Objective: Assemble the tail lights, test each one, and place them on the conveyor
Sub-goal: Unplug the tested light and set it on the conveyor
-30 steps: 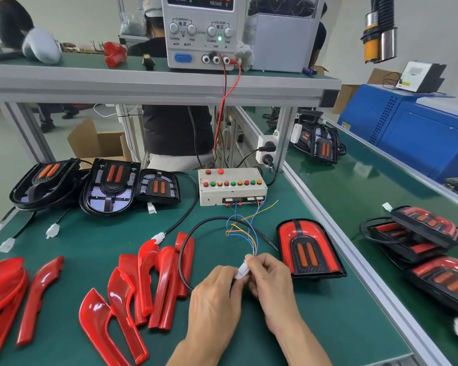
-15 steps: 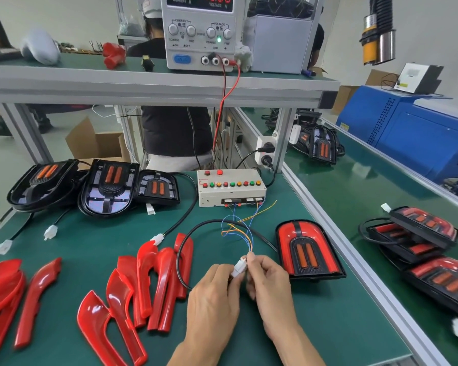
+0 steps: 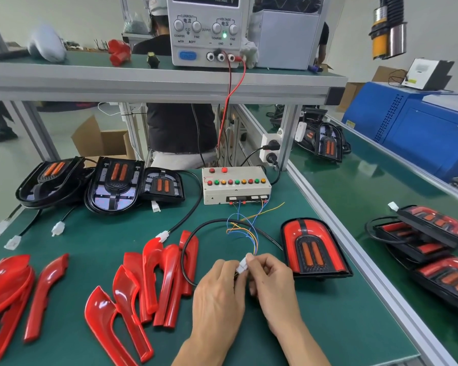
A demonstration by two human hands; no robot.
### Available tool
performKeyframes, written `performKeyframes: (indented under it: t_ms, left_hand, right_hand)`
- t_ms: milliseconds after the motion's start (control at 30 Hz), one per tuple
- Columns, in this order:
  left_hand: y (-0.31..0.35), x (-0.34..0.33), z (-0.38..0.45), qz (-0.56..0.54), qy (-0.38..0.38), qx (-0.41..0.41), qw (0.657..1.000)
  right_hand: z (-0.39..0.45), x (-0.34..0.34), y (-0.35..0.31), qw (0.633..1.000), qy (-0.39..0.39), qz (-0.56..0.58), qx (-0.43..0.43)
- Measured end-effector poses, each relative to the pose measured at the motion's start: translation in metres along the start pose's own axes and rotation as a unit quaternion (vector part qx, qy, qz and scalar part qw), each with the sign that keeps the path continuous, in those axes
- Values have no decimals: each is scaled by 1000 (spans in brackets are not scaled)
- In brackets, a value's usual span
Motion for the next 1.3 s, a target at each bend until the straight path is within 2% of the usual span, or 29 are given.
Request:
performKeyframes:
  t_ms: [133,367,467,633,1000,1300]
  left_hand:
    - [-2,1,-1,0,2,2,1000]
    - [2,8,-2,-34,20,13,999]
    - [0,4,-2,-24,1,27,999]
    - [3,-4,1,-4,-23,5,1000]
    - [-1,-8,0,-100,-45,14,994]
    - [-2,-11,0,-128,-59,16,990]
  right_hand:
    - [3,0,4,1000,-5,5,-7]
    - [-1,-8,-2,995,-95,34,22]
    - [-3,-11,-4,991,-119,41,34]
    - [-4,-10,-7,993,-104,40,46]
    - [-9,-15,-6,991,-109,73,31]
    - [-8,-13,-7,990,-100,94,28]
Point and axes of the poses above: each hand's wrist, its own z-axis towards the middle knuckle, its own x-axis out of the back of the hand, y = z × x, the point moved 9 cm from there along z, towards the middle knuckle
